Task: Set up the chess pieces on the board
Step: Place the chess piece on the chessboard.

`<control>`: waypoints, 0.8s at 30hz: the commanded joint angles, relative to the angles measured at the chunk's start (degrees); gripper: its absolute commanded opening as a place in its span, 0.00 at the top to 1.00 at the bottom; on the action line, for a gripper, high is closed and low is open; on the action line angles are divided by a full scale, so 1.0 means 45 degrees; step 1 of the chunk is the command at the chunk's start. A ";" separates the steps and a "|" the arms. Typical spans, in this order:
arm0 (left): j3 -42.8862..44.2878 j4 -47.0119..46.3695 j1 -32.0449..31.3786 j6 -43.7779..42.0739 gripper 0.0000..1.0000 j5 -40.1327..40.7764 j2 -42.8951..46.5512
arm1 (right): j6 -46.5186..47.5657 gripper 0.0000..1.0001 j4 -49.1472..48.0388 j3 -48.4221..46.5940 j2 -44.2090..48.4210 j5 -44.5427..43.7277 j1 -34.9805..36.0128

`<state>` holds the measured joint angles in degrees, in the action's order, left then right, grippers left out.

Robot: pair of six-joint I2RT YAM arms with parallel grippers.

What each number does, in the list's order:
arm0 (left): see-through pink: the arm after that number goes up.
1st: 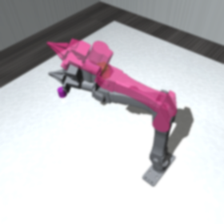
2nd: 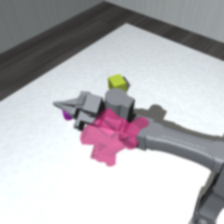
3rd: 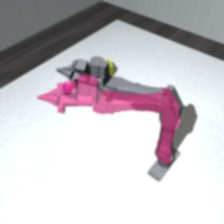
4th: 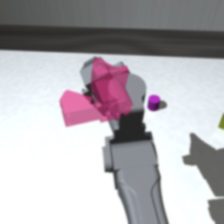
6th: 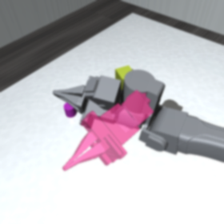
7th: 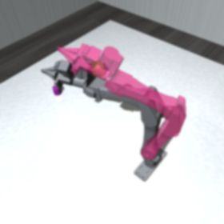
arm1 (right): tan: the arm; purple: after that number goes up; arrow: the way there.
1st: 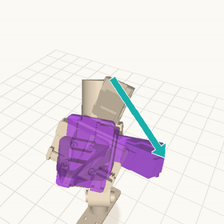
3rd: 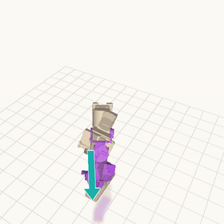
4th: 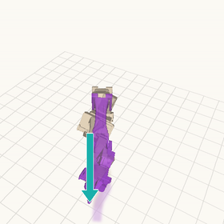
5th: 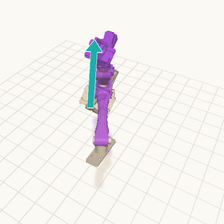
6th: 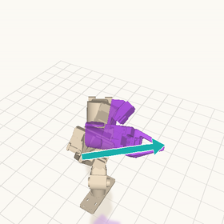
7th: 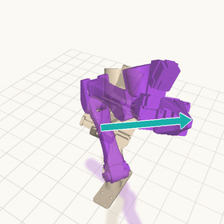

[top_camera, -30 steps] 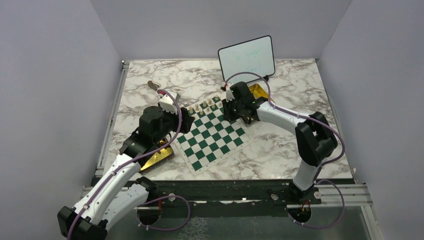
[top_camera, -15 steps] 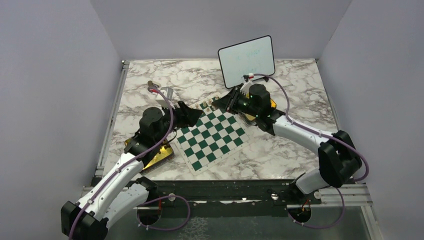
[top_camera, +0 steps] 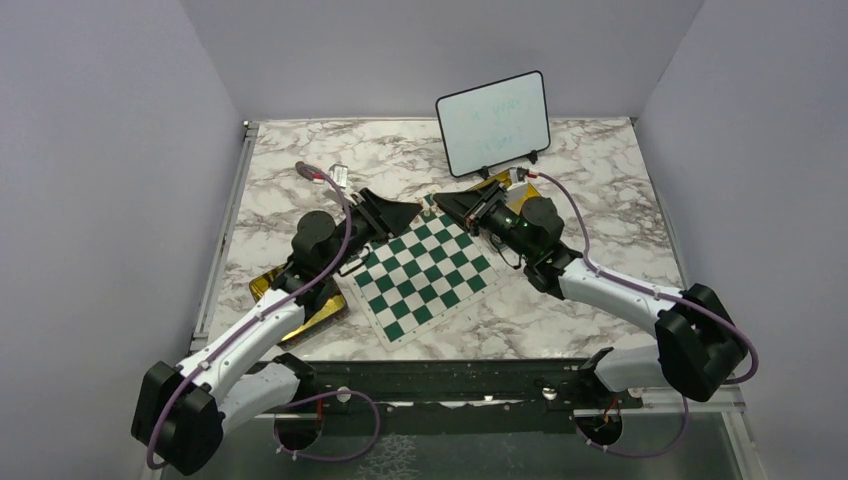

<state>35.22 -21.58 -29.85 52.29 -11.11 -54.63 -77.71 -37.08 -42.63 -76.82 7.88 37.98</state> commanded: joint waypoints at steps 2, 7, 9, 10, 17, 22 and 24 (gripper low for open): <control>0.0719 -0.1996 -0.0631 0.0665 0.52 0.0082 -0.1282 | -0.1339 0.87 -0.1257 0.0271 0.0254 -0.1418 0.0086; 0.1106 -0.2302 -0.1307 0.0518 0.52 0.0539 -0.1909 | -0.1551 0.87 -0.1232 0.0267 0.0316 -0.1684 0.0088; 0.1147 -0.2410 -0.1432 0.0499 0.52 0.0770 -0.2015 | -0.1576 0.87 -0.1257 0.0293 0.0368 -0.1683 0.0090; 0.1161 -0.2484 -0.1461 0.0473 0.52 0.0849 -0.2073 | -0.1578 0.87 -0.1267 0.0306 0.0388 -0.1691 0.0081; 0.1389 -0.2782 -0.1512 0.0138 0.54 0.0897 -0.2662 | -0.1883 0.87 -0.1596 0.0607 0.0366 -0.1691 0.0080; 0.1525 -0.2914 -0.1511 0.0100 0.58 0.0945 -0.2797 | -0.1928 0.88 -0.1662 0.0685 0.0409 -0.1686 0.0090; 0.1557 -0.3018 -0.1512 0.0008 0.59 0.1021 -0.2835 | -0.1897 0.88 -0.1687 0.0682 0.0410 -0.1687 0.0081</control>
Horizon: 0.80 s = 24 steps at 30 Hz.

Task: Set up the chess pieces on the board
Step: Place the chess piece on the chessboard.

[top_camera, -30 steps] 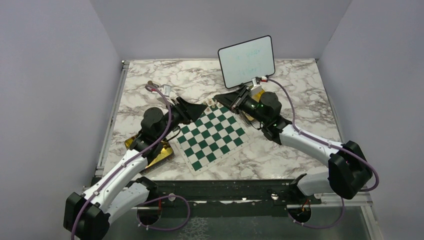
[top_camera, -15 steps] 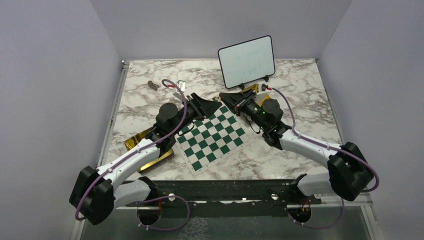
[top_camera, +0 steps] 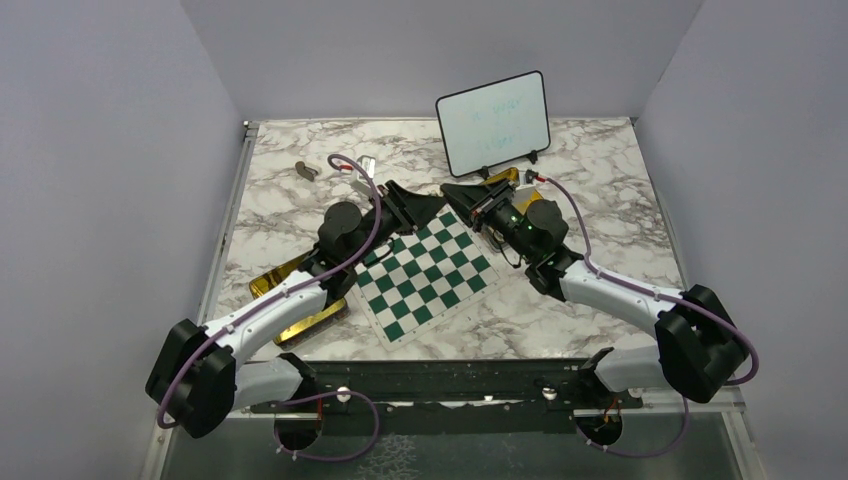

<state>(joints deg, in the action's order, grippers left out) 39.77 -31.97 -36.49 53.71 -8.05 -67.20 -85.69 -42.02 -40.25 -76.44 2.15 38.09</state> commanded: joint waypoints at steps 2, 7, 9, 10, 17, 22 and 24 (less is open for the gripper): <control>0.0603 -0.0779 -0.0021 -0.0311 0.63 0.0259 -0.0136 | -0.0138 0.88 -0.0695 0.0181 0.0307 -0.0409 0.0069; 0.0817 -0.0991 -0.0036 -0.0071 0.70 -0.0349 -0.0529 | -0.0238 0.88 -0.0775 0.0332 0.0329 -0.0413 0.0054; 0.0825 -0.1030 -0.0022 0.0006 0.75 -0.0583 -0.0683 | -0.0231 0.88 -0.0760 0.0412 0.0394 -0.0659 0.0060; 0.0761 -0.1064 -0.0022 0.0050 0.79 -0.0589 -0.0671 | -0.0220 0.88 -0.0748 0.0451 0.0414 -0.0760 0.0068; 0.0440 -0.1158 0.0041 -0.0071 0.96 -0.0178 -0.0238 | -0.0100 0.89 -0.0609 0.1098 0.0823 -0.1033 0.0060; 0.0440 -0.1012 0.0492 -0.0250 1.00 -0.0695 0.0046 | 0.0820 0.89 0.0039 0.1714 0.1536 -0.0879 0.0061; 0.0445 -0.0833 0.0647 -0.0314 1.00 -0.1091 0.0060 | 0.1405 0.89 0.0334 0.2055 0.1985 -0.0569 0.0053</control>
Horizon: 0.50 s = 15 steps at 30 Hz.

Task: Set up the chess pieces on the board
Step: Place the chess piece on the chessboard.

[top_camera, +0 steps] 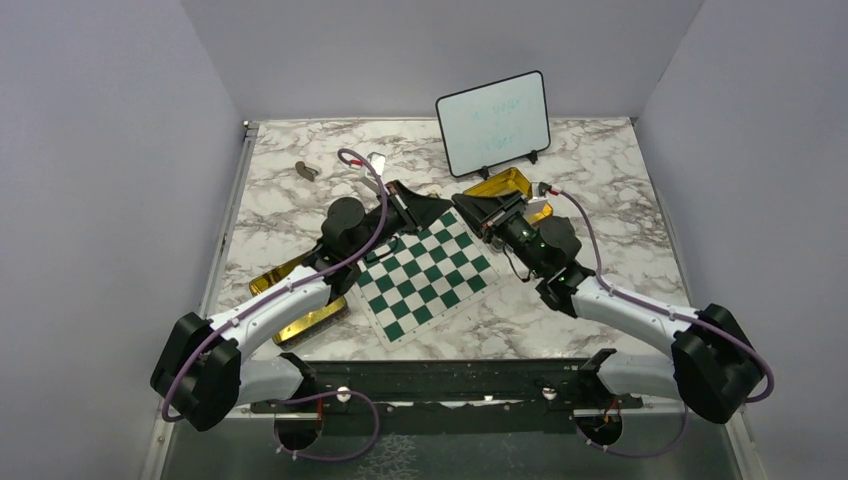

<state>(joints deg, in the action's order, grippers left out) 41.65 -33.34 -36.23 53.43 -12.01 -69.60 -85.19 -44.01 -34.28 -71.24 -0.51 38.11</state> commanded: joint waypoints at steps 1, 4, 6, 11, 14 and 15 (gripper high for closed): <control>0.0023 -0.0477 0.0607 -0.0318 1.00 -0.0430 0.0579 | 0.1467 0.89 0.1049 0.0900 0.1078 0.0364 0.0062; 0.0004 -0.0282 0.0619 -0.0430 1.00 -0.1063 0.0393 | 0.1741 0.88 0.1581 0.1556 0.1821 0.0598 0.0061; 0.0019 -0.0248 0.0609 -0.0478 1.00 -0.1470 0.0181 | 0.1791 0.88 0.1679 0.1944 0.2322 0.0463 0.0050; 0.0191 -0.0247 0.0620 -0.0429 1.00 -0.2531 -0.0585 | 0.1624 0.88 0.1786 0.2206 0.2637 0.0201 0.0060; 0.0227 -0.0247 0.0609 -0.0456 1.00 -0.2911 -0.0785 | 0.1354 0.89 0.1606 0.2208 0.2550 -0.0193 0.0048; 0.0245 -0.0247 0.0609 -0.0485 1.00 -0.2992 -0.0805 | 0.1211 0.89 0.1514 0.2208 0.2455 -0.0210 0.0057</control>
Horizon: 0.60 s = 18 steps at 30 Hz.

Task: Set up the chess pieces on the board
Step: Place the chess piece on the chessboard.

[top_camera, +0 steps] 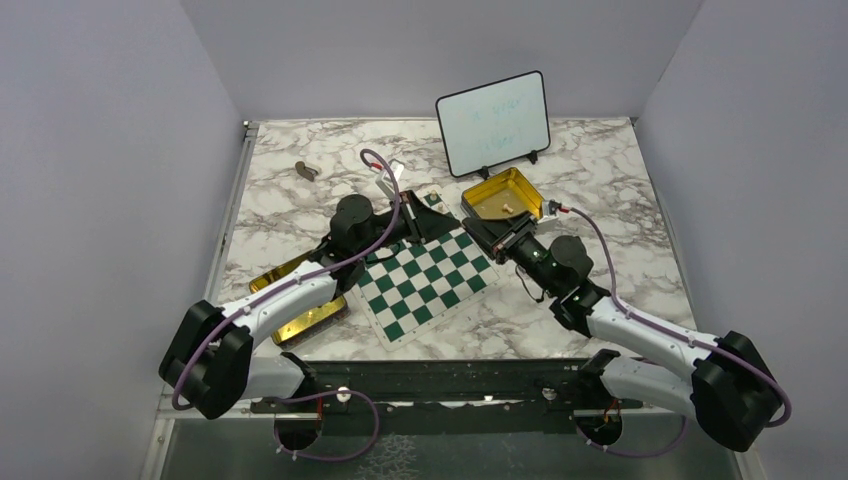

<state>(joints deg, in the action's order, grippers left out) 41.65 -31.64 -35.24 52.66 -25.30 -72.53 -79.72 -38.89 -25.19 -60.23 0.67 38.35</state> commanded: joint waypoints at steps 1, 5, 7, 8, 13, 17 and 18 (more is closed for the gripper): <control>0.0265 -0.0626 0.0391 -0.0346 1.00 -0.0136 -0.0152 | -0.0151 0.90 0.0220 0.0212 -0.0058 -0.0455 0.0000; 0.0366 -0.0546 0.0391 -0.0506 1.00 -0.0196 -0.0039 | -0.0744 0.91 -0.0333 0.0466 -0.0299 -0.0325 0.0012; 0.0454 -0.0298 0.0412 -0.0709 1.00 -0.0180 0.0055 | -0.0779 0.91 -0.0492 0.0616 -0.0317 -0.0279 0.0012; 0.0511 -0.0089 0.0428 -0.0846 1.00 -0.0179 0.0094 | -0.0697 0.89 -0.0499 0.0676 -0.0299 -0.0250 0.0011; 0.1141 0.2482 0.0580 -0.2141 1.00 -0.0113 0.0425 | 0.0030 0.68 0.0135 0.1229 0.0394 -0.0384 0.0000; 0.2556 0.6766 0.0620 -0.4459 1.00 0.0394 0.0583 | 0.1009 0.52 0.1228 0.1661 0.1713 -0.0739 -0.0004; 0.2963 0.7967 0.0634 -0.5019 1.00 0.0564 0.0580 | 0.1333 0.48 0.1745 0.1644 0.2045 -0.0805 -0.0005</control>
<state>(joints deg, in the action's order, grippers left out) 47.81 -16.32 -32.86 42.50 -26.33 -72.49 -79.68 -37.19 -18.55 -56.45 -0.21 38.46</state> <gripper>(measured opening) 0.110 0.460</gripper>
